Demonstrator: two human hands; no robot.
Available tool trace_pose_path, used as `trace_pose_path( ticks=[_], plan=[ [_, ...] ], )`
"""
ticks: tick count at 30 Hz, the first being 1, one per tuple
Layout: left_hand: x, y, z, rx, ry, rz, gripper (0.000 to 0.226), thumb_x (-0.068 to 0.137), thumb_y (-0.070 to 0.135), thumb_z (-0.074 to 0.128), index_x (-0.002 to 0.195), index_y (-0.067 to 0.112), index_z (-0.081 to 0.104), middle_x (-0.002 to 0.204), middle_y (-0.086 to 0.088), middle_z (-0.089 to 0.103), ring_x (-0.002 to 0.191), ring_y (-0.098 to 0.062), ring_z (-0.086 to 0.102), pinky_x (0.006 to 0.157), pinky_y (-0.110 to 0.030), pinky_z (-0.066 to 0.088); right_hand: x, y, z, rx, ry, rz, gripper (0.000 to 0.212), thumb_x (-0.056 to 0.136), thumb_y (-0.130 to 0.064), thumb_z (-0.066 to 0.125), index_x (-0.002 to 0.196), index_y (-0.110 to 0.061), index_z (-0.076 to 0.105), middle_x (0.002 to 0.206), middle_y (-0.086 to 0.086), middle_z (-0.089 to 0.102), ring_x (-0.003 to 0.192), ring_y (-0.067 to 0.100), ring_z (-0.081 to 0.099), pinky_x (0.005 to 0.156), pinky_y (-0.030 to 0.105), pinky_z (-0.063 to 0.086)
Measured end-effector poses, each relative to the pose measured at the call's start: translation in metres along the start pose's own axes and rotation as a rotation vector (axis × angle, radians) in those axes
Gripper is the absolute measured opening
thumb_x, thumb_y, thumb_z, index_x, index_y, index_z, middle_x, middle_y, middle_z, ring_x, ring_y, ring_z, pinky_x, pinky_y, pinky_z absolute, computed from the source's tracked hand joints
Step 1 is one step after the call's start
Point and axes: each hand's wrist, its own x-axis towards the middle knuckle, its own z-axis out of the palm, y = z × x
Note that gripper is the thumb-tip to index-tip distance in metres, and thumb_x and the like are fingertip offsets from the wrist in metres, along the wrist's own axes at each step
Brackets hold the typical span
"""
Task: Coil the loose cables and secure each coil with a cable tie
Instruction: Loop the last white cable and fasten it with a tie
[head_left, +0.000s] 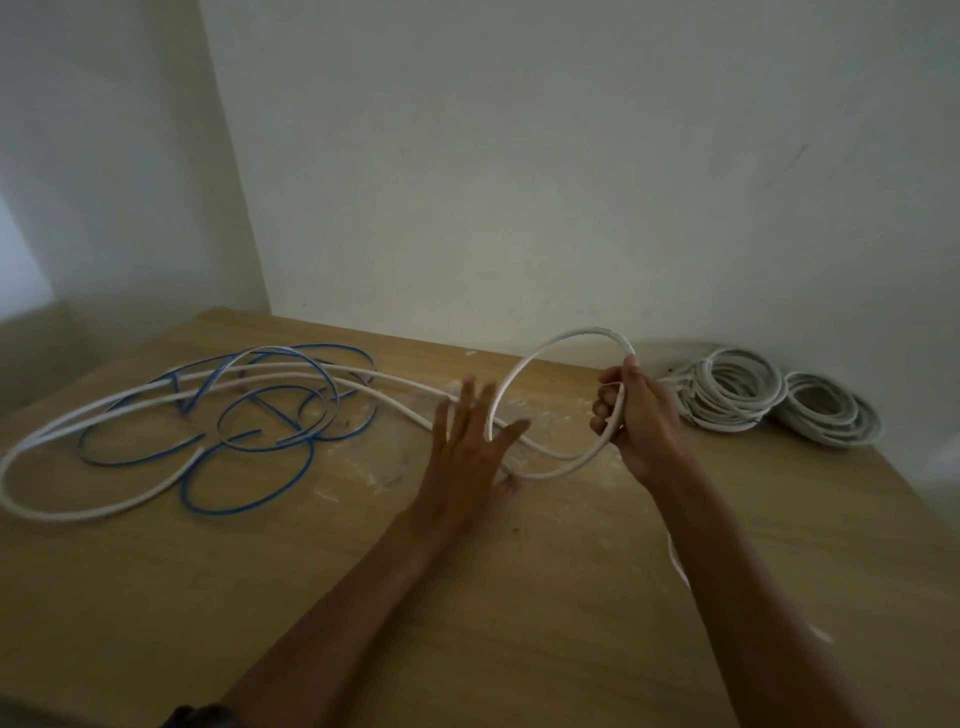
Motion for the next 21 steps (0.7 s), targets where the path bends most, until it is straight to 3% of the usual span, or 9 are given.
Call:
trace_pose_path(
  ticks=[3, 5, 6, 7, 9, 11, 13, 17, 21],
  plan=[
    [0.007, 0.028, -0.018, -0.335, -0.128, 0.012, 0.079, 0.09, 0.063, 0.06, 0.156, 0.03, 0.033, 0.159, -0.002, 0.04, 0.152, -0.018, 0.023, 0.127, -0.042, 0.005, -0.003, 0.002, 0.002, -0.02, -0.073, -0.02, 0.042, 0.109, -0.038, 0.038, 0.092, -0.005, 0.058, 0.063, 0.006, 0.045, 0.055, 0.016, 0.044, 0.054, 0.029, 0.042],
    [0.013, 0.05, -0.026, -0.63, -0.175, -0.094, 0.075, 0.092, 0.061, 0.061, 0.153, 0.03, 0.034, 0.137, 0.004, 0.061, 0.129, -0.007, 0.051, 0.118, -0.028, 0.031, -0.006, 0.002, 0.004, -0.024, -0.128, -0.034, 0.041, 0.108, -0.038, 0.041, 0.095, -0.004, 0.061, 0.066, 0.007, 0.048, 0.057, 0.016, 0.049, 0.057, 0.029, 0.046],
    [0.017, 0.057, -0.029, -0.761, -0.151, -0.126, 0.066, 0.094, 0.055, 0.063, 0.149, 0.027, 0.039, 0.118, 0.005, 0.069, 0.108, -0.003, 0.062, 0.101, -0.023, 0.047, -0.006, 0.002, 0.004, -0.041, -0.14, -0.047, 0.041, 0.107, -0.037, 0.043, 0.097, -0.004, 0.064, 0.069, 0.007, 0.051, 0.059, 0.016, 0.051, 0.059, 0.029, 0.048],
    [0.02, 0.06, -0.032, -0.849, -0.097, -0.134, 0.052, 0.098, 0.046, 0.062, 0.141, 0.022, 0.046, 0.096, 0.006, 0.07, 0.085, -0.002, 0.065, 0.078, -0.019, 0.052, -0.006, 0.002, 0.004, -0.077, -0.139, -0.064, 0.041, 0.107, -0.037, 0.043, 0.099, -0.005, 0.066, 0.072, 0.006, 0.053, 0.063, 0.015, 0.054, 0.061, 0.029, 0.05],
    [0.024, 0.058, -0.037, -0.949, 0.037, -0.161, 0.023, 0.105, 0.035, 0.052, 0.112, 0.015, 0.061, 0.068, 0.008, 0.055, 0.055, -0.005, 0.05, 0.052, -0.02, 0.039, -0.003, 0.003, 0.0, -0.141, -0.102, -0.117, 0.038, 0.107, -0.035, 0.044, 0.105, -0.007, 0.07, 0.079, 0.003, 0.056, 0.067, 0.011, 0.057, 0.061, 0.025, 0.051],
    [0.024, 0.046, -0.043, -1.056, 0.142, -0.287, 0.034, 0.107, 0.04, 0.04, 0.085, 0.017, 0.054, 0.06, 0.01, 0.047, 0.049, -0.006, 0.039, 0.045, -0.023, 0.033, 0.005, 0.0, -0.009, -0.08, -0.023, -0.105, 0.029, 0.108, -0.027, 0.045, 0.108, -0.008, 0.068, 0.072, 0.0, 0.051, 0.055, 0.008, 0.048, 0.05, 0.02, 0.042],
    [0.026, 0.022, -0.055, -1.227, 0.254, -0.495, 0.039, 0.108, 0.035, 0.035, 0.075, 0.018, 0.046, 0.054, 0.009, 0.043, 0.045, -0.009, 0.034, 0.041, -0.023, 0.032, 0.015, -0.008, -0.024, 0.12, 0.021, 0.018, 0.023, 0.107, -0.021, 0.045, 0.104, -0.008, 0.065, 0.057, -0.006, 0.04, 0.042, 0.005, 0.033, 0.039, 0.017, 0.028],
    [0.023, -0.044, -0.063, -1.822, 0.466, -0.907, 0.04, 0.11, 0.032, 0.033, 0.074, 0.018, 0.046, 0.055, 0.007, 0.04, 0.047, -0.01, 0.033, 0.048, -0.023, 0.034, 0.028, -0.026, -0.071, 0.422, 0.037, 0.178, 0.025, 0.104, -0.031, 0.045, 0.093, -0.015, 0.061, 0.043, -0.009, 0.028, 0.032, 0.006, 0.025, 0.032, 0.016, 0.022],
    [0.012, -0.058, -0.05, -2.006, 0.349, -0.98, 0.031, 0.109, 0.025, 0.036, 0.09, 0.014, 0.057, 0.054, 0.008, 0.037, 0.044, -0.007, 0.03, 0.043, -0.02, 0.032, 0.027, -0.033, -0.072, 0.459, 0.081, 0.123, 0.019, 0.096, -0.017, 0.045, 0.099, -0.01, 0.063, 0.046, -0.011, 0.029, 0.036, 0.005, 0.024, 0.034, 0.016, 0.022]
  ],
)
